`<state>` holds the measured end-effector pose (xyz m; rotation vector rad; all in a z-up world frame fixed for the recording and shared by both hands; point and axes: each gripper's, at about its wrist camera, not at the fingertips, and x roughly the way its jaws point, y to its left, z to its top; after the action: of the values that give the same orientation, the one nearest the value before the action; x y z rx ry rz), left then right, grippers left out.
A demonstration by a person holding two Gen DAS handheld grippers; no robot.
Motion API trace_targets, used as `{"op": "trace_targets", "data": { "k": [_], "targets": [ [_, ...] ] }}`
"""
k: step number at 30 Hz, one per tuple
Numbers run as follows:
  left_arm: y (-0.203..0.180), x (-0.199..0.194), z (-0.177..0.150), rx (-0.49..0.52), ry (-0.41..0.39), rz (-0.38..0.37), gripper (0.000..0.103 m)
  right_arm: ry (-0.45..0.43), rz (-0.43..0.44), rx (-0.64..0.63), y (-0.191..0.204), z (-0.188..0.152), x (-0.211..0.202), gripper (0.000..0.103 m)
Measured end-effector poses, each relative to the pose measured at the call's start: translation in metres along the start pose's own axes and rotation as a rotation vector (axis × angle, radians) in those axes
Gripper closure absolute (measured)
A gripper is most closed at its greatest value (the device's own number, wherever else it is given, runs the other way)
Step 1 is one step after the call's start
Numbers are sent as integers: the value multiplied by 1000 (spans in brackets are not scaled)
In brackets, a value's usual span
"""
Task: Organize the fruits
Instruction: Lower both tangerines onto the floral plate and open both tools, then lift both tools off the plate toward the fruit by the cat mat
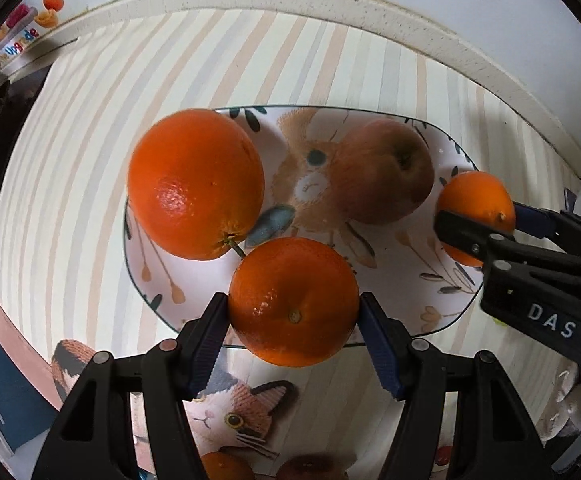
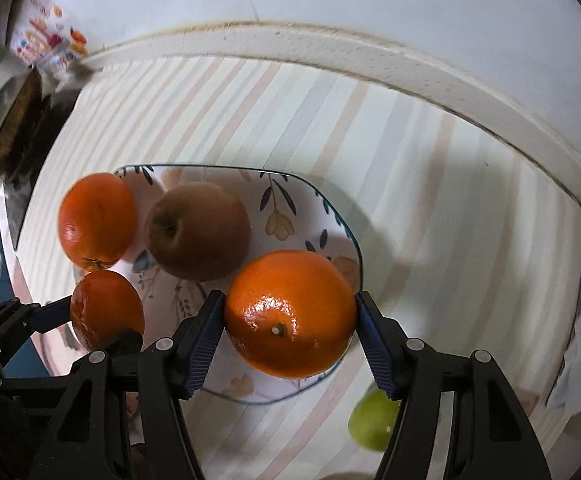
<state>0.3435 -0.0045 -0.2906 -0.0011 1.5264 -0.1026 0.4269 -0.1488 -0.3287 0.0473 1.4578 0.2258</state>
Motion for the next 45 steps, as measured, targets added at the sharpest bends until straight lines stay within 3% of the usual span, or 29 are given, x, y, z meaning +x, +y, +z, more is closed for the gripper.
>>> {"op": "trace_targets", "data": {
  "k": [9, 11, 13, 17, 30, 45],
  "targets": [
    [-6, 10, 10, -26, 30, 6, 39, 39, 22, -13, 0, 17, 19, 34],
    [-2, 7, 11, -51, 36, -14, 38, 36, 49, 12, -5, 19, 15, 20],
    [5, 1, 12, -64, 16, -17, 30, 37, 44, 34, -11, 20, 9, 9],
    [17, -20, 14, -95, -36, -24, 18, 29, 44, 75, -21, 17, -3, 9],
    [29, -79, -18, -120, -152, 17, 18, -71, -11, 69, 3, -37, -74, 8],
    [39, -141, -79, -140, -268, 31, 18, -187, -1, 60, 30, -95, -140, 9]
  ]
}}
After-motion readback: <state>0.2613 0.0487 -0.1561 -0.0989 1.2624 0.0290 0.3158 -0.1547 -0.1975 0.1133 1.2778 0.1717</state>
